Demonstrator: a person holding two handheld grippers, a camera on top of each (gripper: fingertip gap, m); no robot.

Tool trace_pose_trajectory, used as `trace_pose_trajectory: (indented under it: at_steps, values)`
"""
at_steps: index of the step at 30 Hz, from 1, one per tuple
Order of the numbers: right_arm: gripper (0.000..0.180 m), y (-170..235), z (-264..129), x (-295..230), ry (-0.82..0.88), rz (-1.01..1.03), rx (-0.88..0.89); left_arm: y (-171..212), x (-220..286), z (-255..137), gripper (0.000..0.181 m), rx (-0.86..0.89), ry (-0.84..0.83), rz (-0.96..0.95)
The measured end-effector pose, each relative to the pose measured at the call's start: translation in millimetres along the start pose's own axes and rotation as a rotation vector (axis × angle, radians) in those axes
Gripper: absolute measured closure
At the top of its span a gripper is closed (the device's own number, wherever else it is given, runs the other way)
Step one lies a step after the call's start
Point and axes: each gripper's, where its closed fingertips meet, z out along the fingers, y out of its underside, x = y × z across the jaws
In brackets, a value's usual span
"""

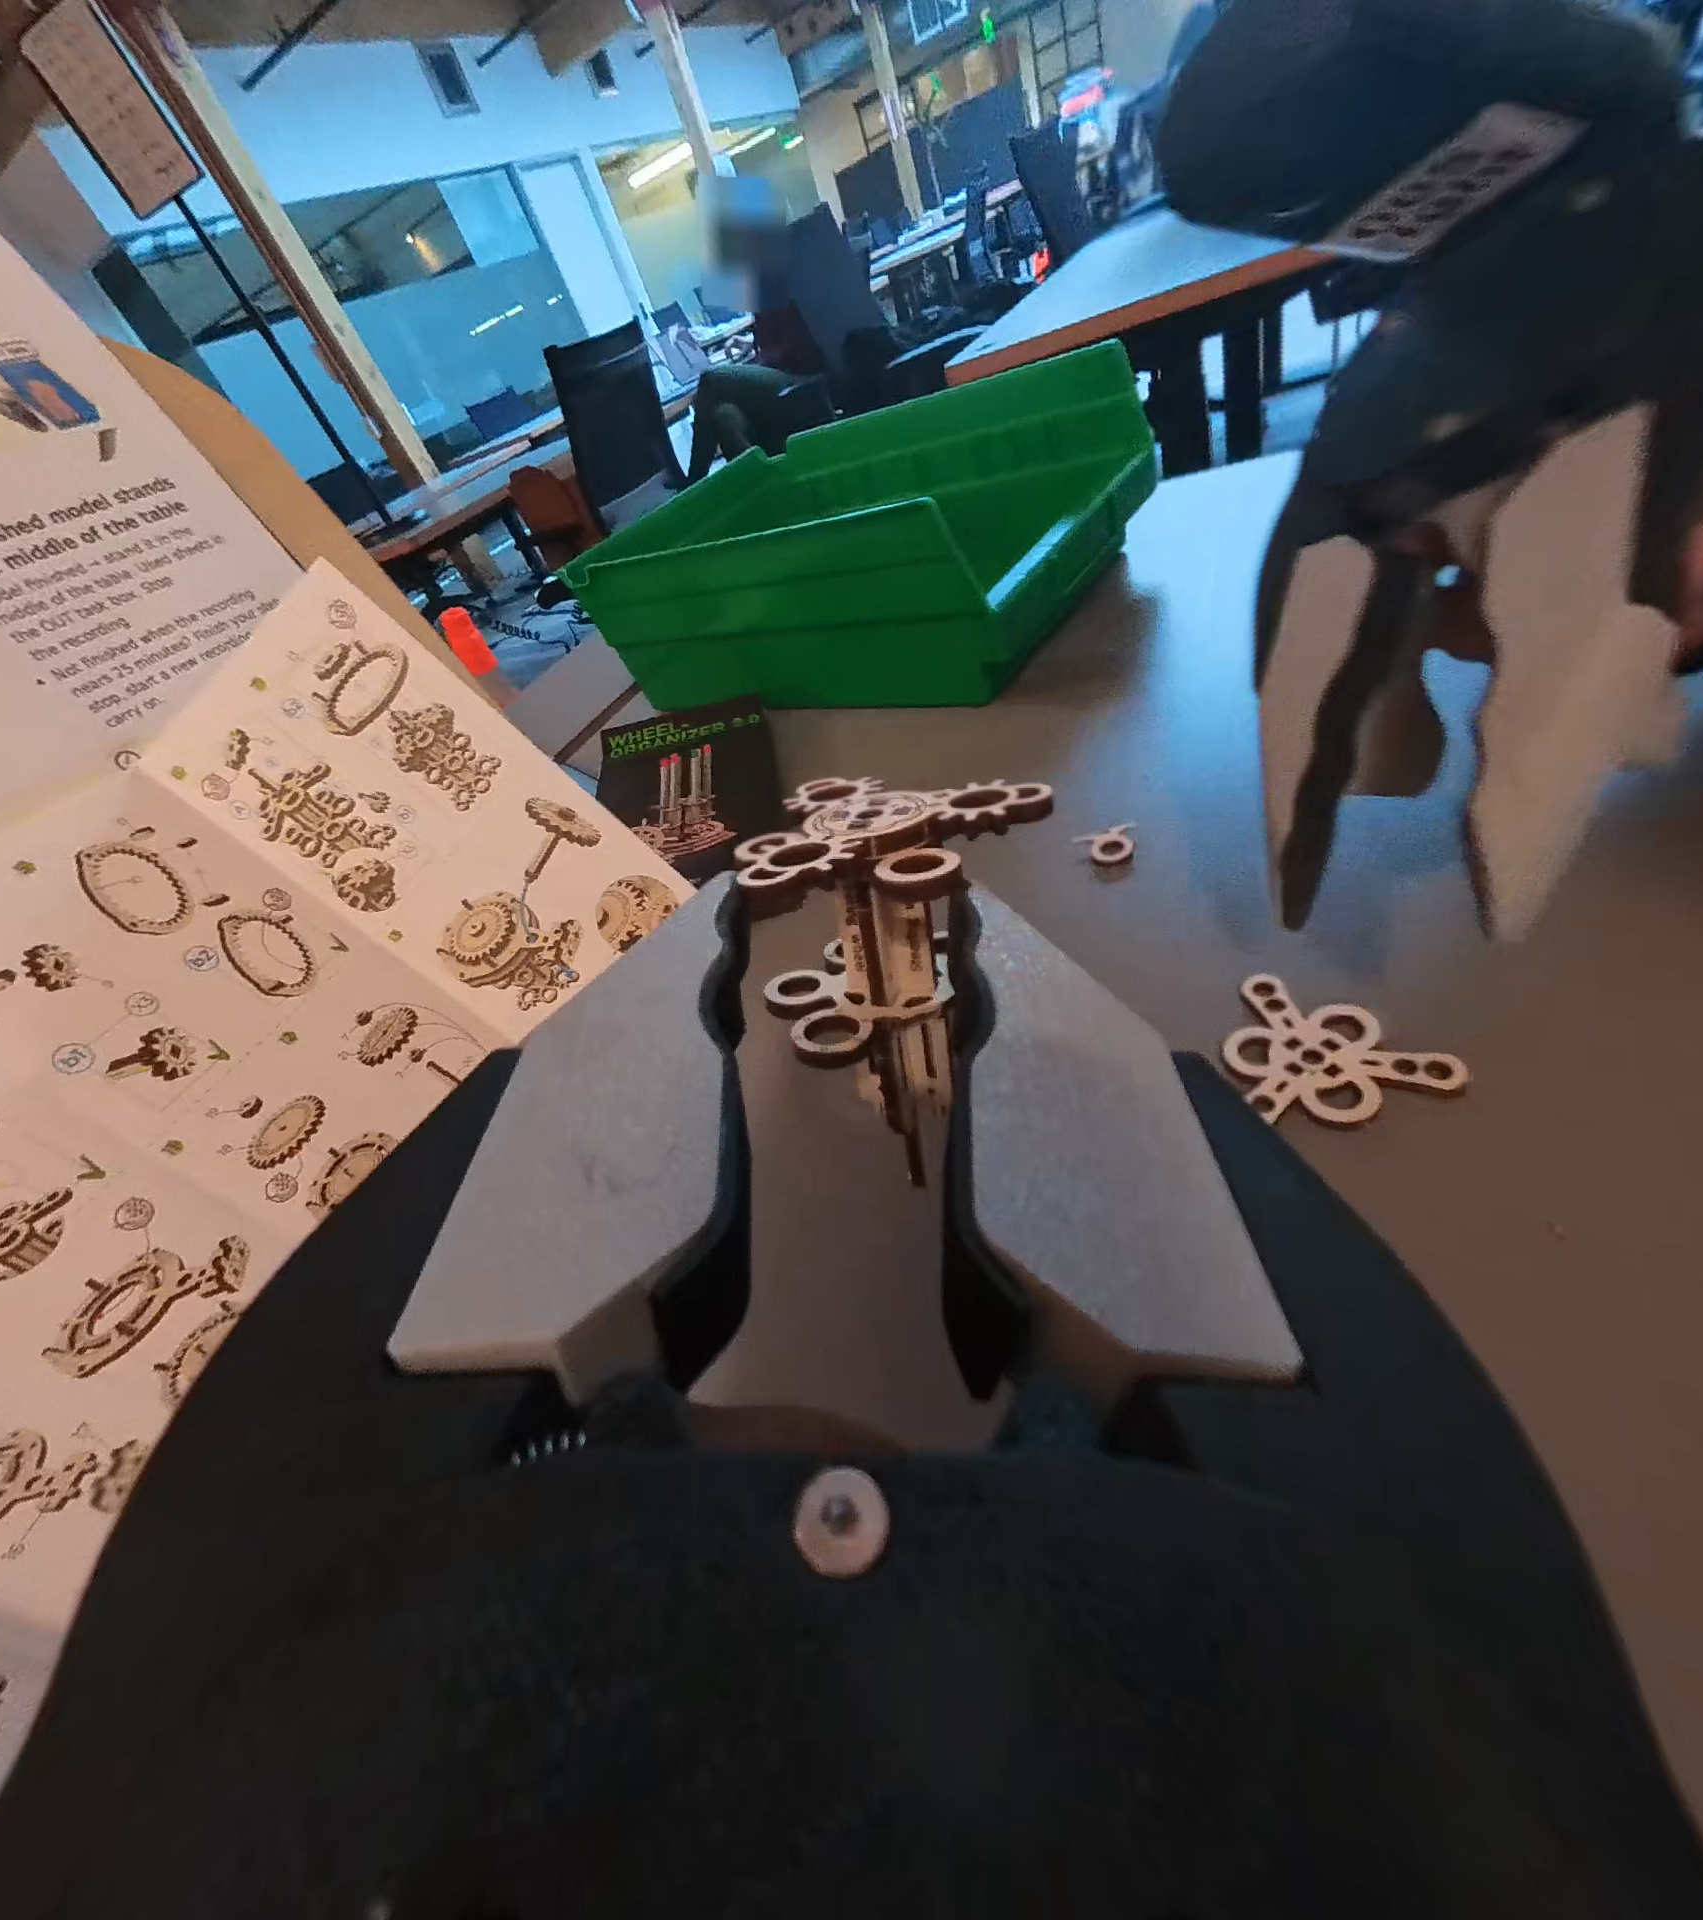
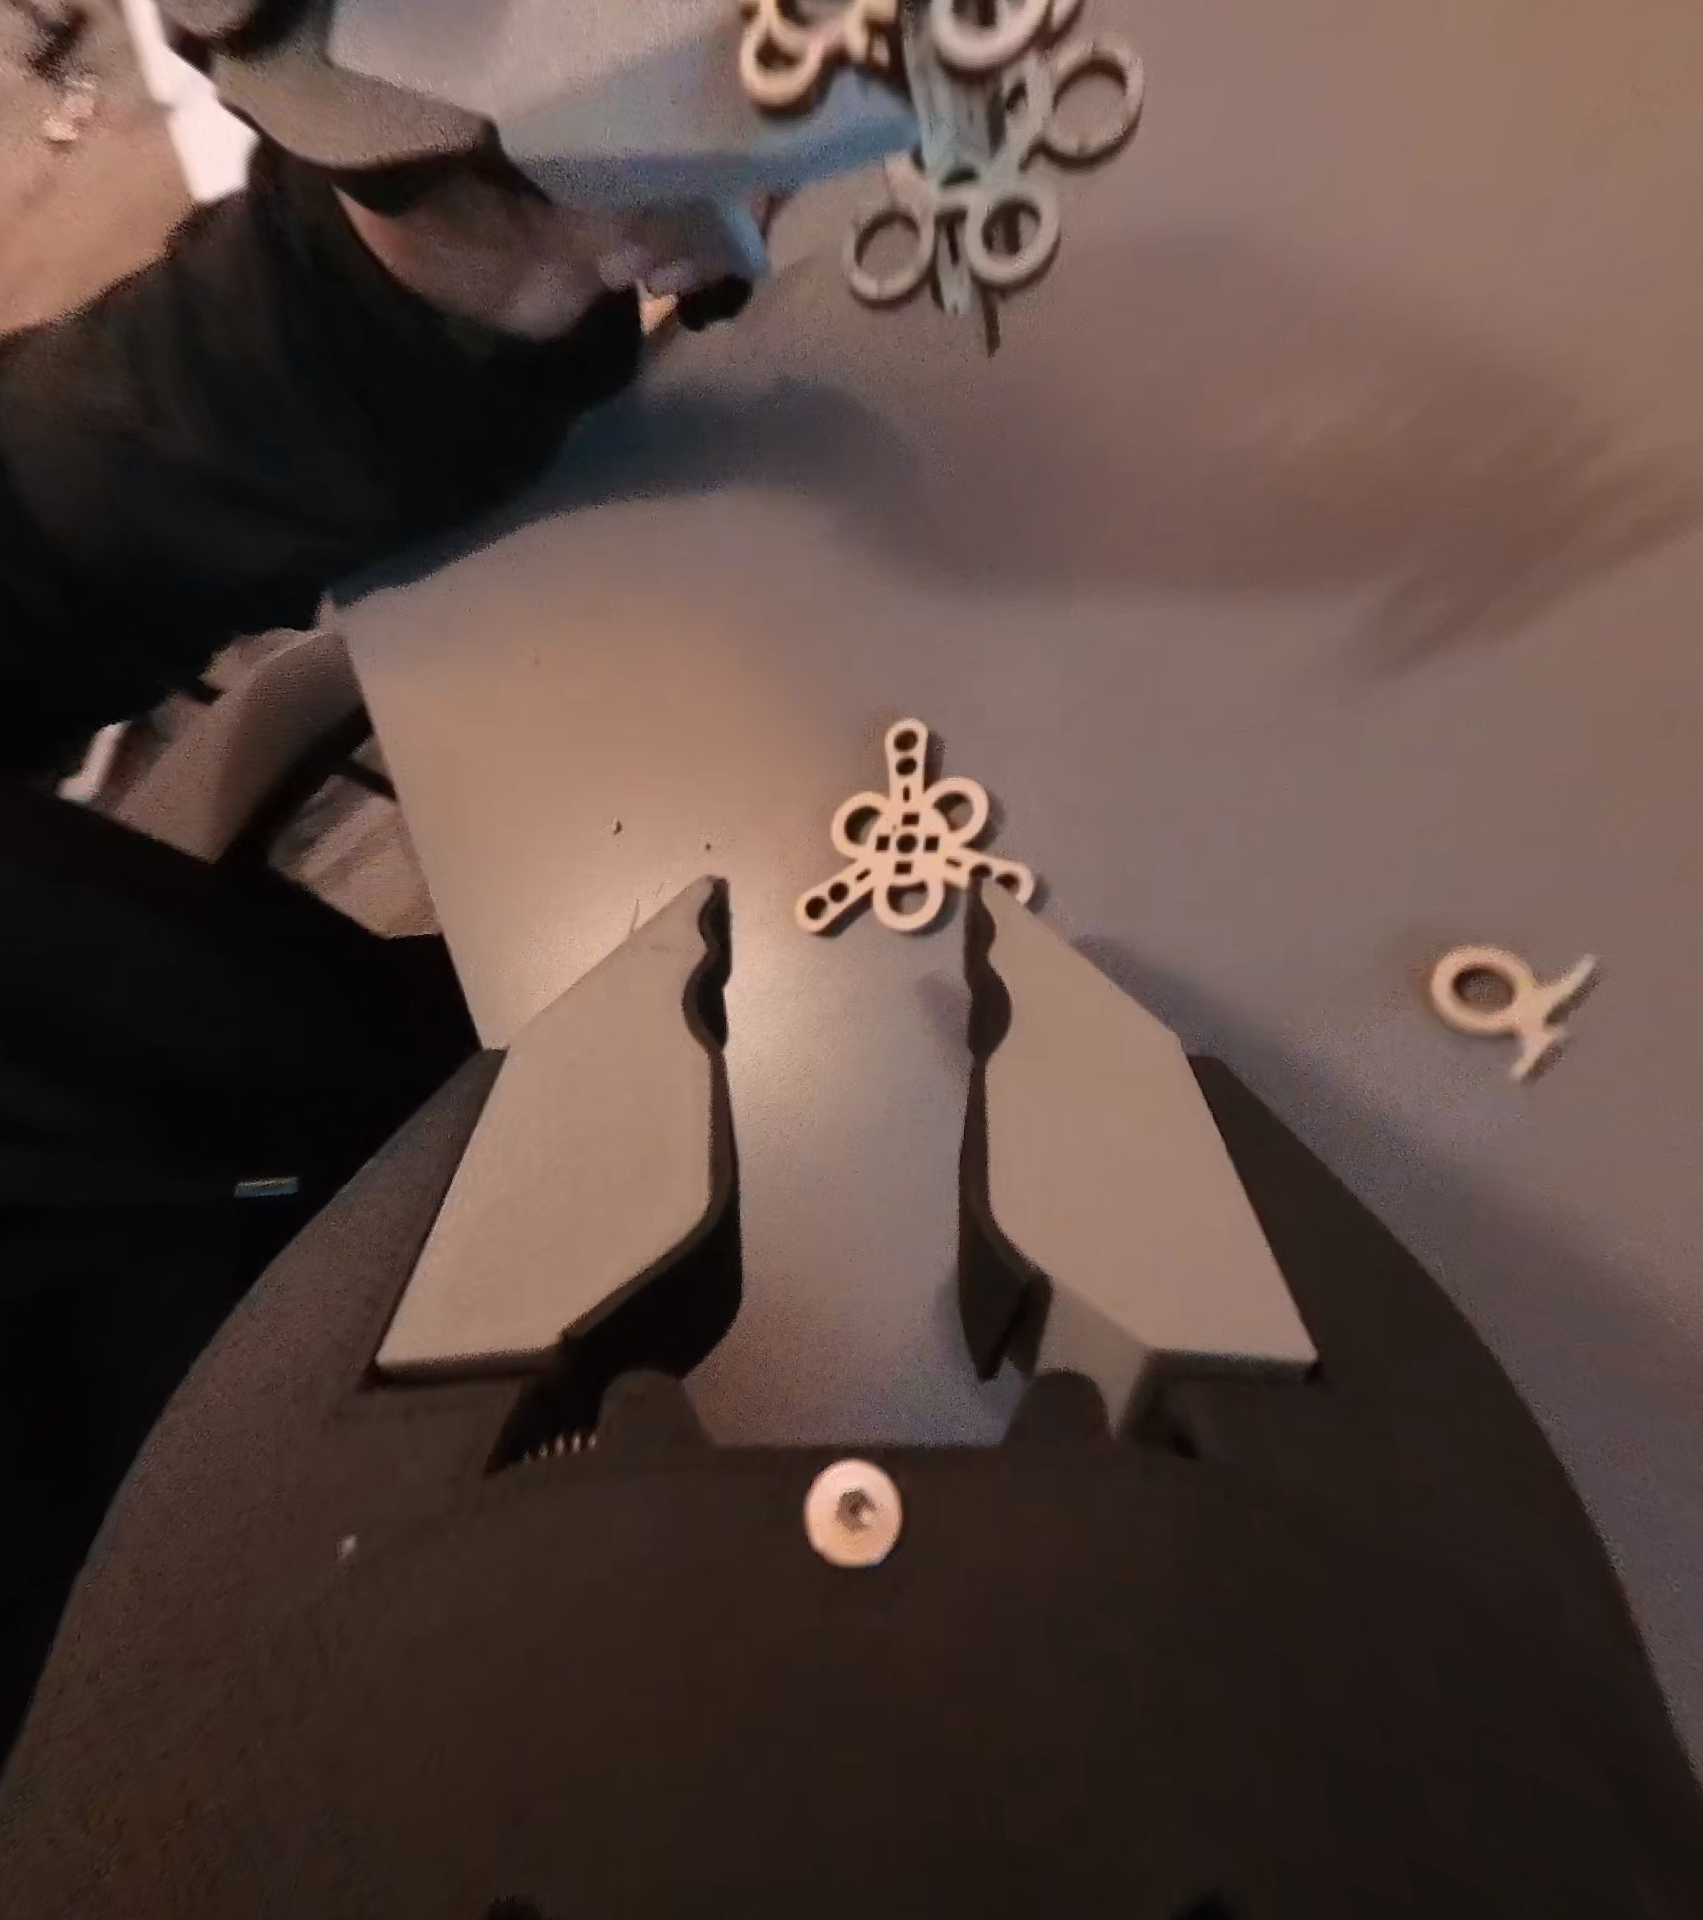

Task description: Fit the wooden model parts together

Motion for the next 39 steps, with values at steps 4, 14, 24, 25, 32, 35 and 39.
trace_pose_trajectory:
  at_steps: [4, 14, 24, 25, 32, 35, 39]
  values:
    - [0.118, 6, 10, -1, 0.182, 0.009, 0.008, -4, -2, 1, 0.146, 0.03, -0.024, -0.055]
    - [0.135, 14, 29, 11, 0.414, -0.15, -0.052, -13, 6, 0, 0.146, 0.07, -0.001, -0.039]
    - [0.133, 28, 20, 1, 0.291, -0.222, -0.082, -31, 26, -14, 0.146, 0.2, 0.156, -0.12]
    - [0.13, 30, 22, 1, 0.286, -0.223, -0.079, -33, 29, -14, 0.146, 0.216, 0.177, -0.139]
    - [0.137, 21, 31, 7, 0.29, -0.267, -0.048, -39, 43, -16, 0.146, 0.251, 0.282, -0.208]
    - [0.155, 25, 30, 1, 0.237, -0.338, -0.083, -39, 47, -17, 0.146, 0.254, 0.321, -0.231]
    - [0.154, 25, 28, 3, 0.229, -0.394, -0.095, -39, 50, -17, 0.146, 0.261, 0.322, -0.192]
